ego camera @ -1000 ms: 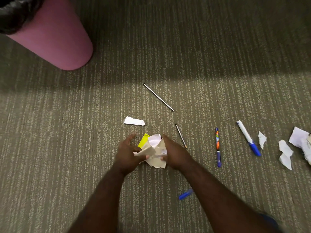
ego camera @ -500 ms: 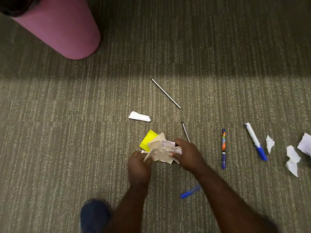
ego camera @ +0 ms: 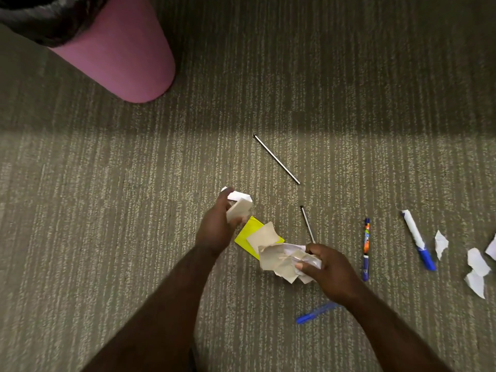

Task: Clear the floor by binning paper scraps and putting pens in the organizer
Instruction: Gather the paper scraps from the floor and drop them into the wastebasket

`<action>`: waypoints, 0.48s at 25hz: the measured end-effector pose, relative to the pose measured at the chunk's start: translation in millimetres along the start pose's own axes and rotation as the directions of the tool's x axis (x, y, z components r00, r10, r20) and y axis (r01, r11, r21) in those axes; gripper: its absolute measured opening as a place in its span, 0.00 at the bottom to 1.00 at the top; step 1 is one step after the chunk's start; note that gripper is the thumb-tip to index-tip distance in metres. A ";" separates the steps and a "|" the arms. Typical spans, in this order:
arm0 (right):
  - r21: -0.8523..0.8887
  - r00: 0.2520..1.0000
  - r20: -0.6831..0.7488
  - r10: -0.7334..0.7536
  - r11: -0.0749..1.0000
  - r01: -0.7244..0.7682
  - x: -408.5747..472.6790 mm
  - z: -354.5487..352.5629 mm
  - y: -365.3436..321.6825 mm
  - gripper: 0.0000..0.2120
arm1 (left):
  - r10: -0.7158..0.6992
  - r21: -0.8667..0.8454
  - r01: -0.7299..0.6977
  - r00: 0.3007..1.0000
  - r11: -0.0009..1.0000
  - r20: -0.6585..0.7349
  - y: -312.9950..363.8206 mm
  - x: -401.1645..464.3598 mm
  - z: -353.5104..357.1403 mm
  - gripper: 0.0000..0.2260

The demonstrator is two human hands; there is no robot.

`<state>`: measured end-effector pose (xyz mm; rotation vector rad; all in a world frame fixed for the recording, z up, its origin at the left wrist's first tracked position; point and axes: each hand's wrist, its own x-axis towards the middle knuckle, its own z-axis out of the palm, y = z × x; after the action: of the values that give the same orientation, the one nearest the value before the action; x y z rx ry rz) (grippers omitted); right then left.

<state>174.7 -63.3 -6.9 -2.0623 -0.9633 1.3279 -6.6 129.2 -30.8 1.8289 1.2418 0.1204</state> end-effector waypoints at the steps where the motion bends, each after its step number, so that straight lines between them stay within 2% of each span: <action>1: 0.010 1.000 0.006 -0.003 1.000 0.003 -2.8 1.5 0.6 0.11 | 0.000 0.038 -0.001 0.999 0.999 0.039 -0.1 15.1 -3.2 0.31; 4: 0.033 1.000 0.008 0.010 0.999 -0.010 -10.9 2.8 2.3 0.10 | -0.063 0.113 0.049 0.990 0.992 0.127 -4.7 45.9 -1.9 0.28; 9: -0.022 0.998 -0.049 -0.026 0.999 0.025 -5.6 5.3 0.6 0.10 | -0.107 0.316 0.094 0.994 0.944 0.024 -14.1 54.2 9.4 0.21; 12: -0.005 0.997 -0.075 -0.032 0.999 0.032 -4.9 16.2 -1.5 0.11 | -0.089 0.323 0.094 0.996 0.942 -0.032 -15.7 46.7 8.5 0.14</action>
<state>158.1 -65.7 -9.5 -2.0755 -0.9629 1.2237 9.9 162.1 -64.7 2.0464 1.4220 -0.1292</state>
